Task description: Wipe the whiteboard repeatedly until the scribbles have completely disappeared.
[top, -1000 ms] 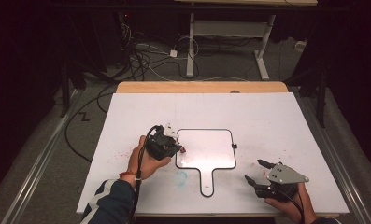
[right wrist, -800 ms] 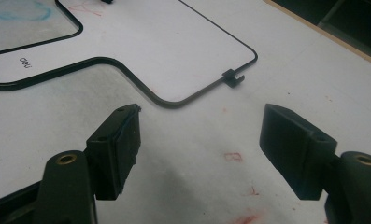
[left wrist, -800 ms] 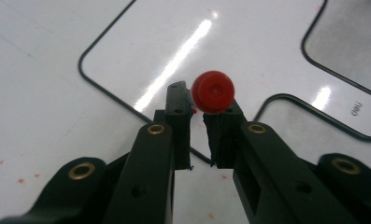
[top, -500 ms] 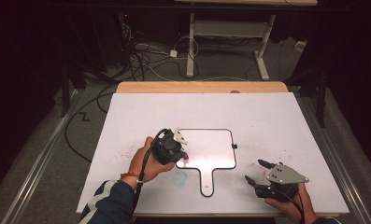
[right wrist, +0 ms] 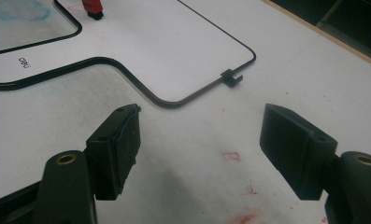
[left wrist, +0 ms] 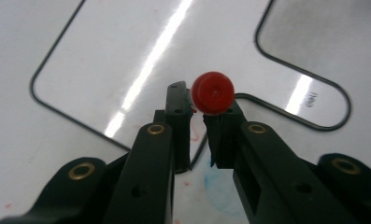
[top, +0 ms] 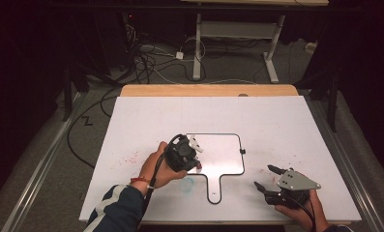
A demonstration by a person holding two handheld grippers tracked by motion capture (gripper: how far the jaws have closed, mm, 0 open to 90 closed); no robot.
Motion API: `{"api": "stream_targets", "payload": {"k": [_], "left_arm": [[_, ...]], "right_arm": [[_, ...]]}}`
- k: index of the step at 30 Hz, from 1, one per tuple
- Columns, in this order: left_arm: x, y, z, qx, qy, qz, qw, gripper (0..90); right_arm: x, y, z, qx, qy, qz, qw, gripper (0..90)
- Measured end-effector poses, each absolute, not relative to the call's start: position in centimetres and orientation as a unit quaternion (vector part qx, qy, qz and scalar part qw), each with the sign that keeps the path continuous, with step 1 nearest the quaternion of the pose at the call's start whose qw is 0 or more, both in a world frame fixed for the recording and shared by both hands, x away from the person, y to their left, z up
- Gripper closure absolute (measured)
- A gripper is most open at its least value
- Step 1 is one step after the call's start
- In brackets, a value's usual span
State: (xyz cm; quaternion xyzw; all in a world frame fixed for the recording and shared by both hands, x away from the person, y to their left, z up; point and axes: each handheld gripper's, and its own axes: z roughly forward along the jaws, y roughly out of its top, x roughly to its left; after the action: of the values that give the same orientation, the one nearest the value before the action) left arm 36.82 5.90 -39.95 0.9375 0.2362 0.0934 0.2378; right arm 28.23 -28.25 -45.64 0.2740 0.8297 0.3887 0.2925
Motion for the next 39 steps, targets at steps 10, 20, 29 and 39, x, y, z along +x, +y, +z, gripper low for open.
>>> {"api": "stream_targets", "payload": {"k": [10,20,29,39], "left_arm": [[37.7,6.7,-40.0,0.932,0.256,0.111,0.232,78.9],[35.2,3.4,-39.6,0.955,0.188,0.111,0.202,78.9],[37.2,5.6,-39.7,0.940,0.251,0.143,0.182,78.9],[36.9,4.5,-39.6,0.947,0.226,0.140,0.181,78.9]], "right_arm": [[28.3,-28.2,-45.6,0.274,0.830,0.389,0.292,29.8],[28.2,-28.3,-45.6,0.274,0.829,0.391,0.293,29.8],[28.3,-28.3,-45.6,0.273,0.828,0.390,0.295,29.8],[28.3,-28.2,-45.6,0.273,0.829,0.390,0.293,29.8]]}}
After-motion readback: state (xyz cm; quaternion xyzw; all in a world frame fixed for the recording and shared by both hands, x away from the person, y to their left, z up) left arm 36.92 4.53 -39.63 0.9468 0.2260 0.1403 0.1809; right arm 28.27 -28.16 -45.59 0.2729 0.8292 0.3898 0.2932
